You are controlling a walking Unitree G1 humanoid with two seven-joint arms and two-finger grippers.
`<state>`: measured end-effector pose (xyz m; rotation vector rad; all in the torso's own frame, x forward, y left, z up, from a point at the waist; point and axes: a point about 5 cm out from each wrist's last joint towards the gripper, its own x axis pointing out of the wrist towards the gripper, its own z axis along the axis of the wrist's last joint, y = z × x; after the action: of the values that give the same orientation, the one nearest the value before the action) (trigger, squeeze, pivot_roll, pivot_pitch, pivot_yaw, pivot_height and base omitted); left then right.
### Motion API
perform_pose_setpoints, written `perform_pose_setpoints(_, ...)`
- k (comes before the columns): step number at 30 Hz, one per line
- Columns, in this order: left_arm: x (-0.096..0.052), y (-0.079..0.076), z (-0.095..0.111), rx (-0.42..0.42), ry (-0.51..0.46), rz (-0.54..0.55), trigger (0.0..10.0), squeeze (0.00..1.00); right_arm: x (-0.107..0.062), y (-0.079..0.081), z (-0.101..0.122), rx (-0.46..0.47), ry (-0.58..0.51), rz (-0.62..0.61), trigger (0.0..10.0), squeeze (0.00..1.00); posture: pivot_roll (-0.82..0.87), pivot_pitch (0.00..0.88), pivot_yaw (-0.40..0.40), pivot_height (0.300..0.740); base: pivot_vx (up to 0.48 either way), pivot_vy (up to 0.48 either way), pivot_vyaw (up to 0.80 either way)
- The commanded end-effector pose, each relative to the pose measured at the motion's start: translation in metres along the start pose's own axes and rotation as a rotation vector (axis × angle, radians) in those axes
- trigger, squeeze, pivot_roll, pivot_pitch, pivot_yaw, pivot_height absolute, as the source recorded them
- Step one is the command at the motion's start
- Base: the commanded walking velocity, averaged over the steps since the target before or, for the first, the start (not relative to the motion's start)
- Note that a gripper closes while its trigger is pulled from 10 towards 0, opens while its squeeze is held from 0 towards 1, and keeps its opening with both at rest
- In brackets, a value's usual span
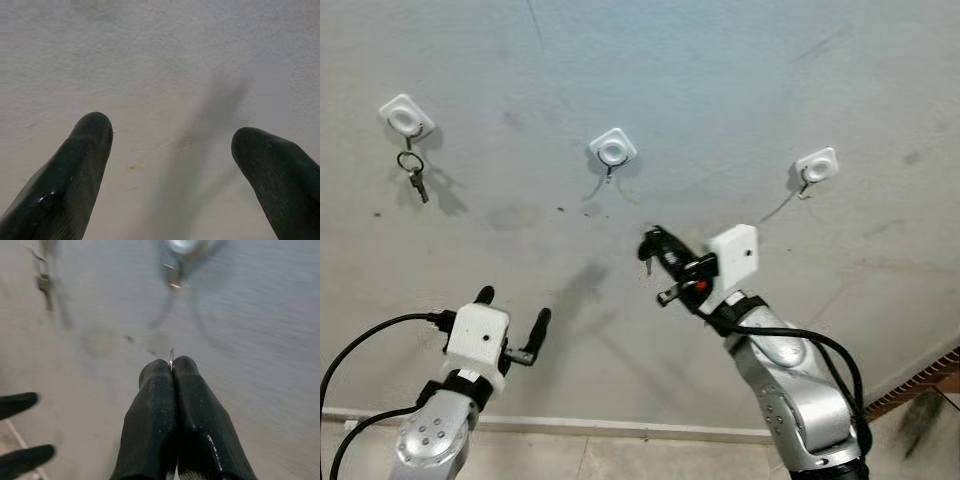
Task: Hang keys on a hook
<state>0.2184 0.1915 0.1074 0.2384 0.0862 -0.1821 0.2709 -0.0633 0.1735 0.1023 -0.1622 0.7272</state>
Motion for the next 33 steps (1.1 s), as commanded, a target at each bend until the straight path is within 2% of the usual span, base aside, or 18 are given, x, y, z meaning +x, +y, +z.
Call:
perform_pose_setpoints(1,-0.001,-0.002,0.006,0.007,-0.014,-0.012,10.0,0.0,0.002,-0.003,0.009,-0.022,-0.029,-0.014,10.0,0.0,0.25,0.0,-0.131,0.74,0.0,0.0,0.0)
perform_pose_setpoints(15,0.011,-0.006,0.012,-0.014,-0.022,-0.032,10.0,0.0,0.005,-0.011,0.01,-0.042,-0.04,-0.085,10.0,0.0,0.25,0.0,-0.108,0.74,0.0,0.0,0.72)
perform_pose_setpoints(17,0.017,-0.009,0.016,-0.044,-0.033,-0.044,10.0,0.0,0.007,-0.015,0.013,-0.044,-0.068,-0.142,10.0,0.0,0.24,0.0,-0.104,0.74,0.0,0.0,0.0)
perform_pose_setpoints(22,0.024,-0.011,0.022,-0.052,-0.05,-0.071,10.0,0.0,0.006,-0.024,0.02,-0.048,-0.111,-0.222,10.0,0.0,0.24,0.0,-0.099,0.74,0.0,0.0,0.0)
perform_pose_setpoints(33,0.033,-0.018,0.035,-0.078,-0.083,-0.115,10.0,0.0,0.01,-0.026,0.025,-0.051,-0.149,-0.269,10.0,0.0,0.23,0.0,-0.088,0.74,0.0,0.0,0.0)
